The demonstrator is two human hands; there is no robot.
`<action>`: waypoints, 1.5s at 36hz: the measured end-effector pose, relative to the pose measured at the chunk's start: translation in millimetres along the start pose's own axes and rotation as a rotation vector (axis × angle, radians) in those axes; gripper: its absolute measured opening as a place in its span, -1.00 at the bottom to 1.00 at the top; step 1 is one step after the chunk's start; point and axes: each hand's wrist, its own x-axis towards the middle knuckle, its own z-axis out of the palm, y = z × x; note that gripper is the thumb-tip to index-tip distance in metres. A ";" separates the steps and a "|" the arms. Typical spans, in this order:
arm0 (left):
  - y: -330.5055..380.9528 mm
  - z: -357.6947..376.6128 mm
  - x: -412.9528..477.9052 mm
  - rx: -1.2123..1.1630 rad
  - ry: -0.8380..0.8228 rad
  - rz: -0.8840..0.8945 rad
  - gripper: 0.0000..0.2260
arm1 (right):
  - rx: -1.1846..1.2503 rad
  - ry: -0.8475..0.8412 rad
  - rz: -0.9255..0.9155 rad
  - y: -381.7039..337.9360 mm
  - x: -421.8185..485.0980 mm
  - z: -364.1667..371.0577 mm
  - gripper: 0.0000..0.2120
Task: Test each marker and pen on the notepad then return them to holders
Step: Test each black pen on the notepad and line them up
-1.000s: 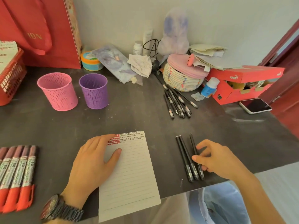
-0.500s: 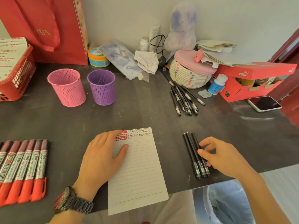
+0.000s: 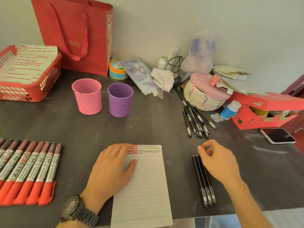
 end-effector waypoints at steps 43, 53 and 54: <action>6.4 -2.1 -3.7 -0.036 0.133 0.234 -0.80 | 1.081 -0.258 -0.119 -128.4 -76.1 75.8 -0.91; 9.7 -1.2 -0.1 0.044 0.140 0.209 -0.77 | 1.158 -0.234 -0.144 -122.9 -75.6 78.0 -0.80; 9.3 -0.5 -0.1 0.053 0.141 0.212 -0.73 | 1.167 -0.237 -0.150 -122.5 -75.6 78.1 -0.81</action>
